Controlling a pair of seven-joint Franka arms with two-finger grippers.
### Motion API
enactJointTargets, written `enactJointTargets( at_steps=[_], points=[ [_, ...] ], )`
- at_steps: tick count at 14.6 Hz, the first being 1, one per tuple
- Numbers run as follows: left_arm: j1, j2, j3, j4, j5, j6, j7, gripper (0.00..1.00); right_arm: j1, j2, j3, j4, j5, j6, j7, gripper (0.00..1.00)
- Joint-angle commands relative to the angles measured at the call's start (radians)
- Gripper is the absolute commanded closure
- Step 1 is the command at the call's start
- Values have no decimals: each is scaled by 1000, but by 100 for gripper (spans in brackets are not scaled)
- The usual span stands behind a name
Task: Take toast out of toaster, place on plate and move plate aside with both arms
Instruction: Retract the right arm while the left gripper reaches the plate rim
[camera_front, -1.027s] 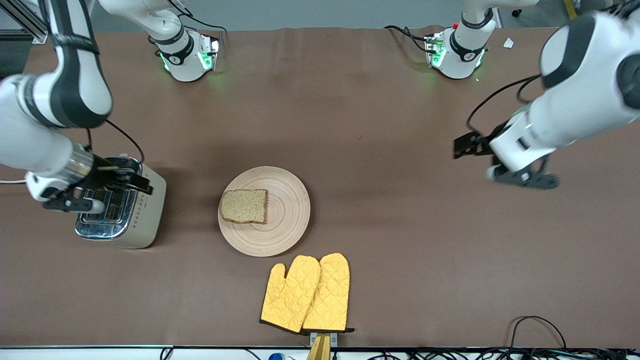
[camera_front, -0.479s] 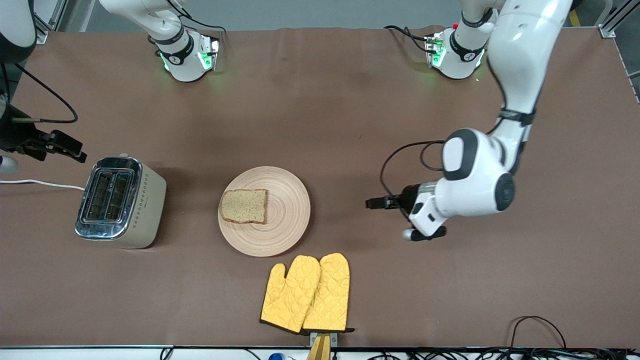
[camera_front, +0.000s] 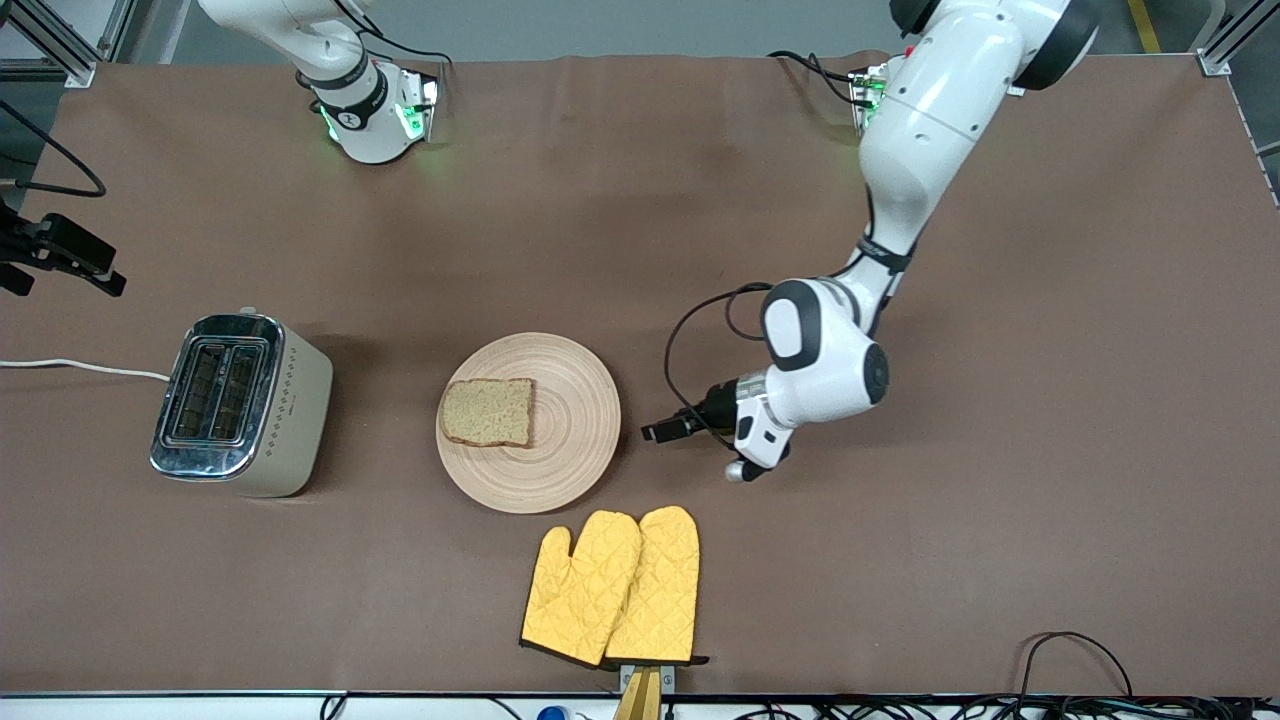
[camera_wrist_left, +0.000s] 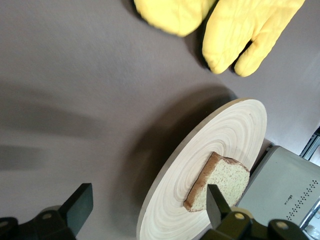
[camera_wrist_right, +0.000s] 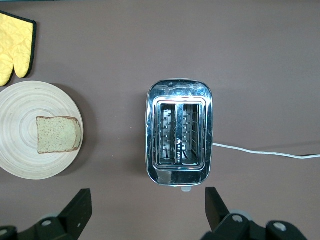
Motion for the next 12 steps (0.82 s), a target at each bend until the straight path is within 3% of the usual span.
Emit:
enactJointTargets(
  at_steps=[1, 5, 6, 8, 12],
  points=[
    [-47, 55, 5, 72, -28, 60, 12, 0, 14, 5, 7, 9, -20, -17, 3, 0],
    [-85, 86, 5, 90, -28, 101, 41, 0, -1, 5, 19, 17, -19, -32, 2, 0],
    [-91, 89, 5, 92, -28, 114, 61, 0, -46, 5, 64, 19, -19, -35, 2, 0],
    [-108, 100, 5, 95, -28, 131, 74, 0, -162, 3, 215, 19, -25, -41, 8, 0],
    [-142, 121, 5, 115, -28, 171, 75, 5, -161, 3, 224, 20, -27, -64, 28, 0]
  ],
)
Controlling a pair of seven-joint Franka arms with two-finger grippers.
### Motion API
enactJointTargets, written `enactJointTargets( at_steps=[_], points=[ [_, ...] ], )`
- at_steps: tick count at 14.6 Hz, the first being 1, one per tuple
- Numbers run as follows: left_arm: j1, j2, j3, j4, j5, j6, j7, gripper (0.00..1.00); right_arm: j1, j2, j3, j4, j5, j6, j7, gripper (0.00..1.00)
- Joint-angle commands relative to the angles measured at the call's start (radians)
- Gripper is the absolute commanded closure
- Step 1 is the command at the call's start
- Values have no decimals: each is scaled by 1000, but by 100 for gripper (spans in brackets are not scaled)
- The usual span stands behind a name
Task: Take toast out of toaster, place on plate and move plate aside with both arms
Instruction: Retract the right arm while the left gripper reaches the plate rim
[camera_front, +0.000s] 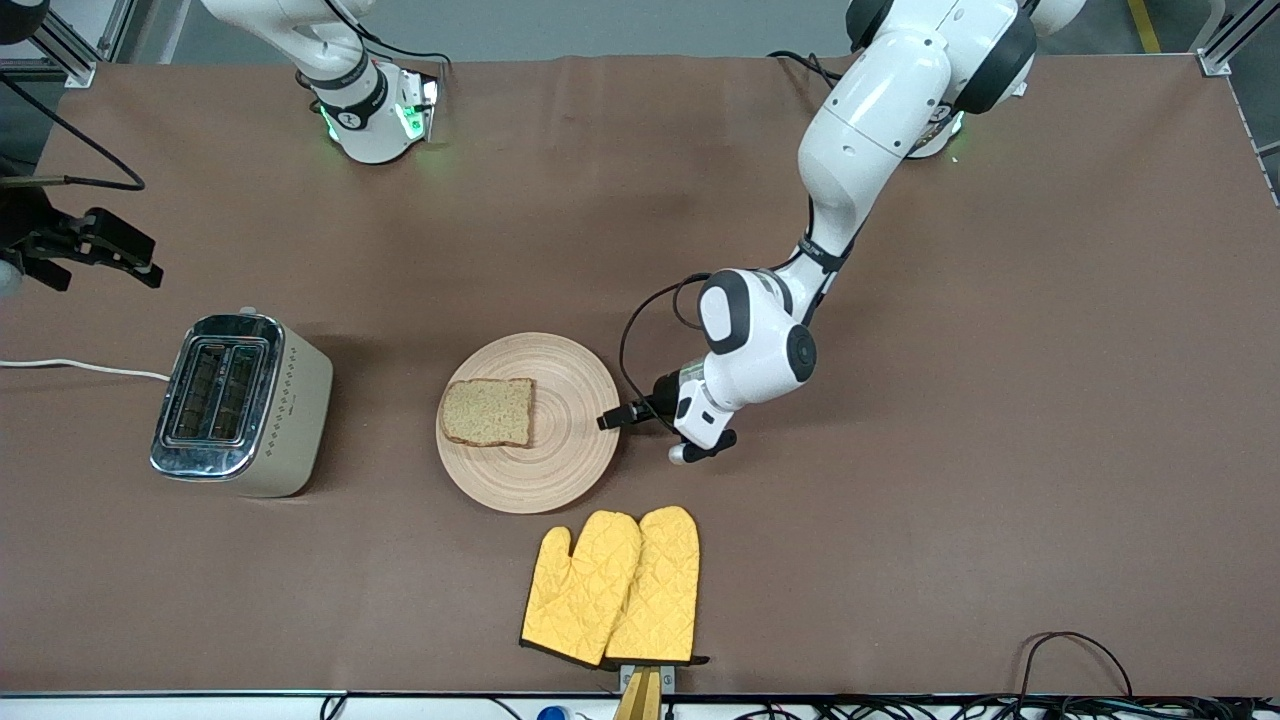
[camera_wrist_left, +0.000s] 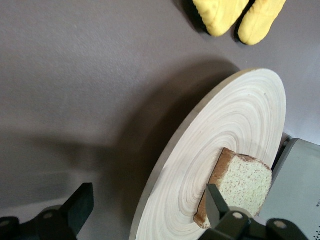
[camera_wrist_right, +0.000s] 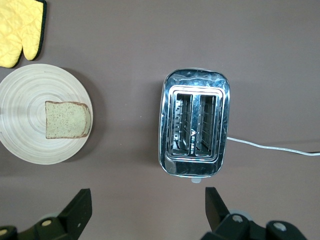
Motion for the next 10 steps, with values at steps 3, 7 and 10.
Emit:
enactJointTargets(
  at_steps=[3, 7, 10],
  points=[
    [-53, 28, 7, 39, -19, 54, 20, 21, -24, -2, 27, 12, -19, -15, 12, 0],
    [-63, 33, 10, 39, -15, 54, 21, 68, -24, -2, 27, 12, -19, -15, 6, 0],
    [-57, 35, 9, 33, -16, 54, 83, 90, -24, -2, 27, 12, -19, -17, 6, 0]
  ],
)
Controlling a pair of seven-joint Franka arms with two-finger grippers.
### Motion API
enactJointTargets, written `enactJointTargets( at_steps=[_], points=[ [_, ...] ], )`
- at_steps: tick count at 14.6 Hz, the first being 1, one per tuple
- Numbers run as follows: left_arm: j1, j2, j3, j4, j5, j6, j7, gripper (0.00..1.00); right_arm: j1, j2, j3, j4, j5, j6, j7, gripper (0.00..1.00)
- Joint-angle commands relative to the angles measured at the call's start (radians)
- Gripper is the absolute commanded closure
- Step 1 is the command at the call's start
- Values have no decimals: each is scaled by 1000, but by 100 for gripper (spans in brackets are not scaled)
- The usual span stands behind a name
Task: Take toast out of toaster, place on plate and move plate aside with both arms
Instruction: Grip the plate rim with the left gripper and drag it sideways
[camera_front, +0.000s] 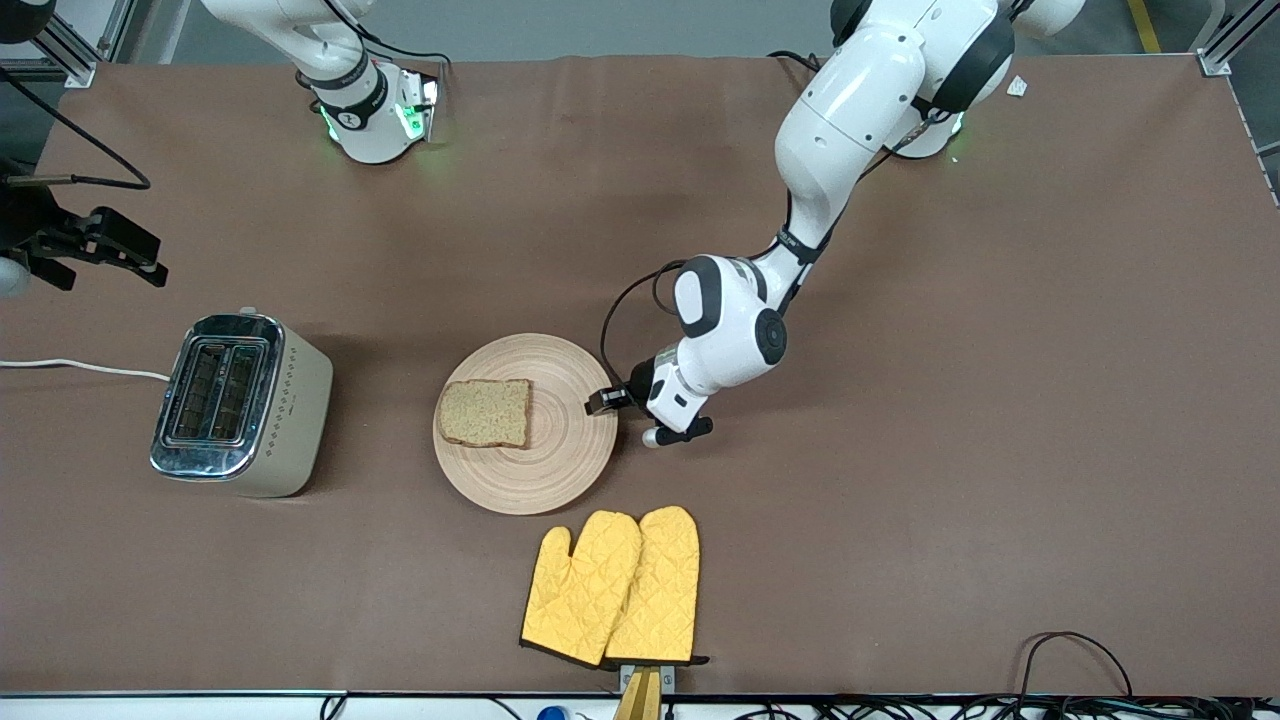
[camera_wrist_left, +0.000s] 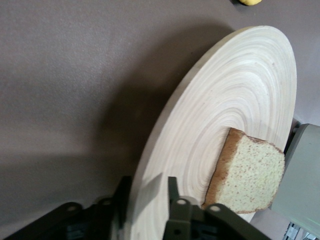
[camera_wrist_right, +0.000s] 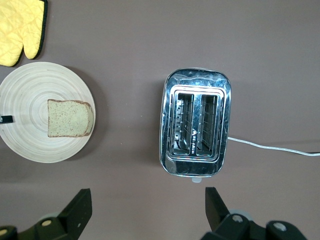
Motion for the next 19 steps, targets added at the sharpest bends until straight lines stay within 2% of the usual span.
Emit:
enactJointTargets(
  at_steps=[1, 5, 9, 11, 14, 17, 19],
  points=[
    [4, 15, 3, 18, -19, 13, 87, 96, -22, -2, 23, 11, -18, -15, 6, 0],
    [56, -14, 3, 16, -10, -1, 135, 98, -22, -2, 23, 11, -18, -15, 5, 0],
    [123, -103, 3, -18, 11, -68, 179, 98, -22, -2, 23, 11, -18, -17, 4, 0],
    [172, -154, 2, -68, 11, -117, 250, 98, -21, -2, 24, 11, -18, -15, 6, 0],
    [230, -261, -1, -195, 10, -177, 365, 98, -21, -2, 24, 11, -18, -15, 6, 0],
    [353, -341, -1, -277, 8, -356, 469, 98, -21, -2, 24, 11, -16, -15, 4, 0],
    [488, -346, 0, -291, 8, -503, 550, 98, -21, -2, 24, 11, -16, -17, 4, 0]
  ],
)
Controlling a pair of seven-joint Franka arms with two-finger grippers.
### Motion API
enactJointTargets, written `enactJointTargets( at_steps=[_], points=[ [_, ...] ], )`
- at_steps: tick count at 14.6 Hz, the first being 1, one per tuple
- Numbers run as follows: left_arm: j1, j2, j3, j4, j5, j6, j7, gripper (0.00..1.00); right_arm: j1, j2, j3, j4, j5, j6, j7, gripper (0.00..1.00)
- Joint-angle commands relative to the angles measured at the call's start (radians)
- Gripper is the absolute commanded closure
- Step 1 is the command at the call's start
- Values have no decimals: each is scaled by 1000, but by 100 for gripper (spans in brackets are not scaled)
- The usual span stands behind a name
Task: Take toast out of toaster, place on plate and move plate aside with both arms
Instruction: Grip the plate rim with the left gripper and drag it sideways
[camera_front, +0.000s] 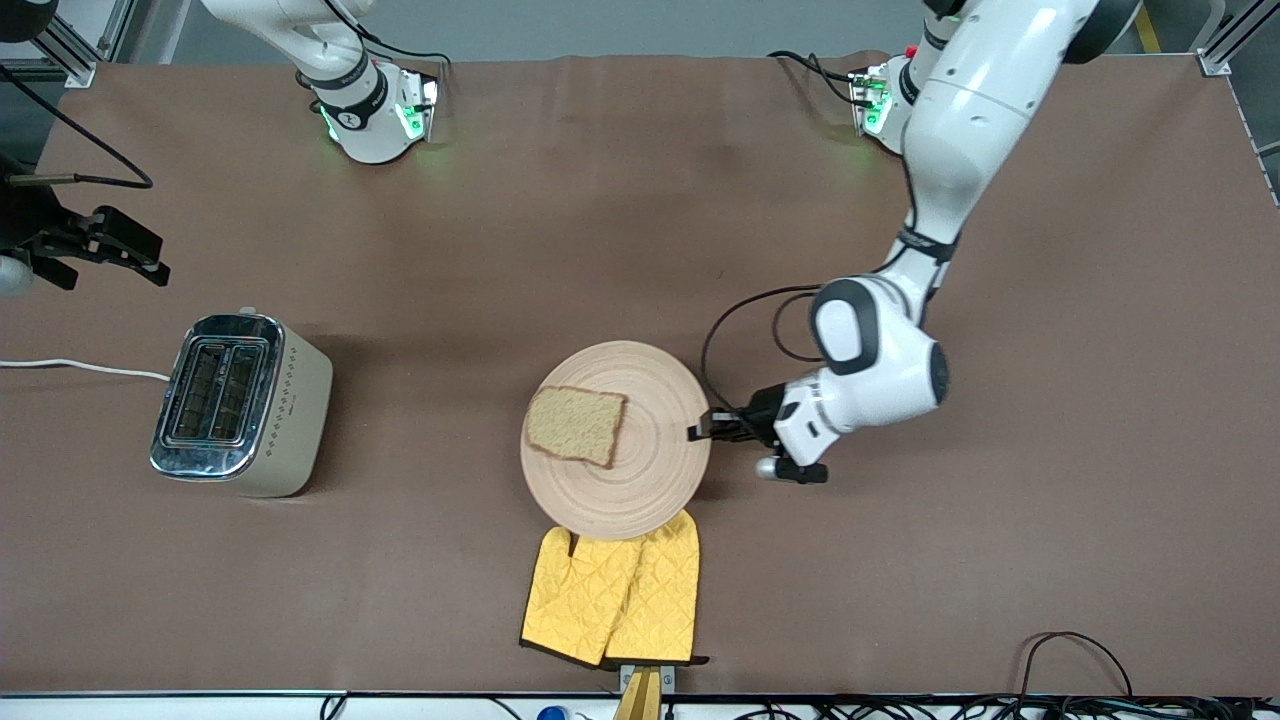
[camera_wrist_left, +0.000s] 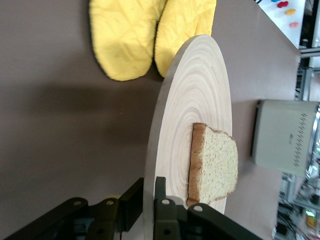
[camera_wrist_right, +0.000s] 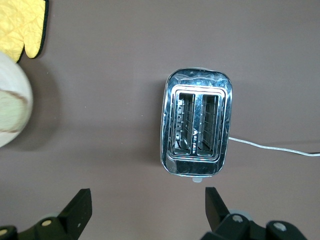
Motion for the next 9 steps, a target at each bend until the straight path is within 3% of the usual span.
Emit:
enactJointTargets(
  at_steps=[1, 3, 9],
  points=[
    [200, -54, -12, -57, 2, -223, 120, 98, -20, -2, 20, 10, -16, -15, 6, 0],
    [328, -37, -9, -52, 11, -336, 220, 99, -14, -2, 20, 10, -16, -13, 6, 0],
    [630, 38, -11, 10, 194, -452, 373, 99, -11, -2, 21, 10, -16, -15, 9, 0]
  ],
)
